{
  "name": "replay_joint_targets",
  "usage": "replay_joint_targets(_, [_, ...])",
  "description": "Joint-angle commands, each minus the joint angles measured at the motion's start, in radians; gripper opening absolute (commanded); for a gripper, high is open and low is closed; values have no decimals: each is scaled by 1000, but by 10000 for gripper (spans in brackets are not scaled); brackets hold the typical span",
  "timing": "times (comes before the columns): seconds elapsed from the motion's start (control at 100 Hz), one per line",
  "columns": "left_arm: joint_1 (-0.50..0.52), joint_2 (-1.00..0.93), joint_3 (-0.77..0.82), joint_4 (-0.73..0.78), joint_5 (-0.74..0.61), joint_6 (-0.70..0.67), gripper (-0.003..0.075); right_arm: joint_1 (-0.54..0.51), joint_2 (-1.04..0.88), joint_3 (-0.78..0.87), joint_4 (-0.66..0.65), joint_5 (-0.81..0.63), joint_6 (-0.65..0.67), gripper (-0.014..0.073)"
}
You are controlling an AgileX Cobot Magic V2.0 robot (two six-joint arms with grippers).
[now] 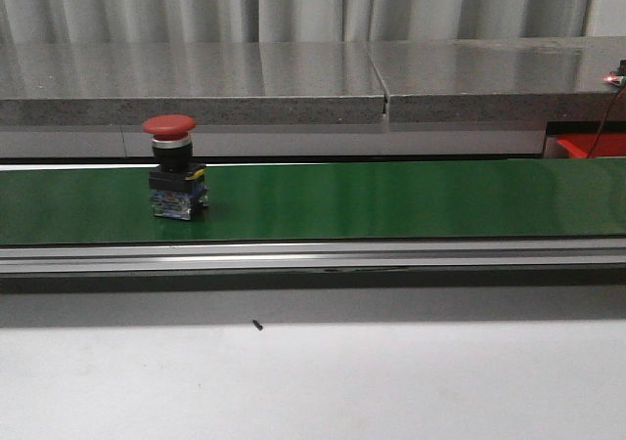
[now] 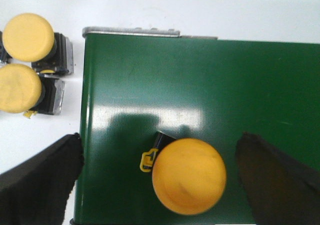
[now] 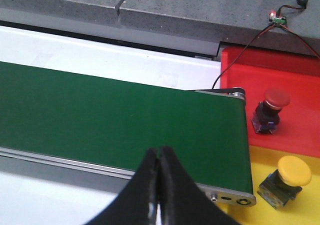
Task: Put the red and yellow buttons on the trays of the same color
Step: 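Carry the yellow button onto the belt start and open the left gripper, then lower the right gripper onto the red button at the belt end and grasp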
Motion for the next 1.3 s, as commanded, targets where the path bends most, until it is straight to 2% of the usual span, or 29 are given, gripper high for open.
replay_joint_targets(0.0, [-6,-100,-26,-44,-14,6,603,-1,1,-29,21,-60,-7,-58])
replay_joint_targets(0.06, [-6,-137,-26,-48,9,10,546,-1,1,-29,21,-60,-7,-58])
replay_joint_targets(0.1, [-14,-166,-26,-48,25,10,473,-1,1,-29,21,-60,-7,-58])
replay_joint_targets(0.25, [-59,-274,2,-48,28,12,106,-1,1,-29,21,-60,-7,-58])
replay_joint_targets(0.31, [-85,-319,23,-48,28,12,-15,-1,1,-29,21,-60,-7,-58])
replay_joint_targets(0.87, [-271,-641,270,-54,-30,12,-20,-1,1,-29,21,-60,-7,-58])
replay_joint_targets(1.29, [-284,-900,413,-92,-75,12,-20,-1,1,-29,21,-60,-7,-58])
